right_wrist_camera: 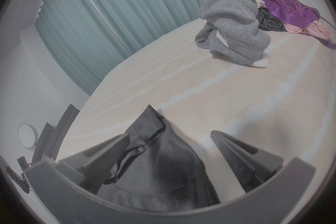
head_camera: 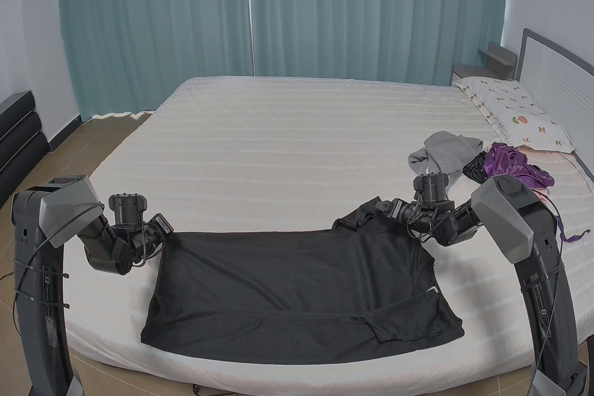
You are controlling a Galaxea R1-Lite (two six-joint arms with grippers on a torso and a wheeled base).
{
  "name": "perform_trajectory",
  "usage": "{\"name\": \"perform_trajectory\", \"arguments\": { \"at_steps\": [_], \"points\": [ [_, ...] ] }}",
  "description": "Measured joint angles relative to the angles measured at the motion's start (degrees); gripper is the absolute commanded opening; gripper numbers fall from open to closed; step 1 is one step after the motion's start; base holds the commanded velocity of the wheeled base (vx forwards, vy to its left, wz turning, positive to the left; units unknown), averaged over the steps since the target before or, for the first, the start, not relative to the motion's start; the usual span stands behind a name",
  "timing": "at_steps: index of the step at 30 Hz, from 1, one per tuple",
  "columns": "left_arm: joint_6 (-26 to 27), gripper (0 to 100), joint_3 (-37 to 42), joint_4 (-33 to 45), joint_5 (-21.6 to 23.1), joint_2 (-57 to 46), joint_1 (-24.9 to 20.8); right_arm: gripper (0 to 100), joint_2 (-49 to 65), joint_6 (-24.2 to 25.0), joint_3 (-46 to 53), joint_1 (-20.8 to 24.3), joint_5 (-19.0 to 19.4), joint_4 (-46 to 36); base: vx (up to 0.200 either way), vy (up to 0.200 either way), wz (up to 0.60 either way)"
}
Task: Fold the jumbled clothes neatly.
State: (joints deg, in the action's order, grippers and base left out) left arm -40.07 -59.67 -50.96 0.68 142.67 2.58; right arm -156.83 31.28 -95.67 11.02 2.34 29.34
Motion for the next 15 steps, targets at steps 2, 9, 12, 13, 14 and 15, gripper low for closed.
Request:
{"name": "perform_trajectory", "arguments": {
  "at_steps": [2,9,12,13,14,15],
  "points": [
    [0.0,0,0.0,0.0,0.07,0.0,0.02,0,-0.23,0.24,-0.09,-0.09,0.0,0.0,0.0,0.0,0.0],
    [0.0,0,0.0,0.0,0.11,-0.02,0.06,0,-0.09,1.21,0.78,-0.24,-0.29,-0.01,0.0,0.0,0.0],
    [0.02,0,0.22,-0.02,0.1,-0.16,-0.05,0,0.82,2.68,2.26,-0.44,-0.35,0.13,0.0,0.0,0.0],
    [0.09,0,0.37,-0.06,0.1,-0.24,-0.05,0,1.32,3.45,2.97,-0.5,-0.32,0.22,0.0,0.0,0.0],
    [0.13,0,0.48,-0.06,0.1,-0.28,-0.09,0,1.84,4.16,3.64,-0.5,-0.21,0.29,0.0,0.0,0.0],
    [0.24,0,0.61,-0.13,0.1,-0.35,-0.11,0,2.39,4.84,4.38,-0.57,-0.11,0.33,0.0,0.0,0.0]
  ]
}}
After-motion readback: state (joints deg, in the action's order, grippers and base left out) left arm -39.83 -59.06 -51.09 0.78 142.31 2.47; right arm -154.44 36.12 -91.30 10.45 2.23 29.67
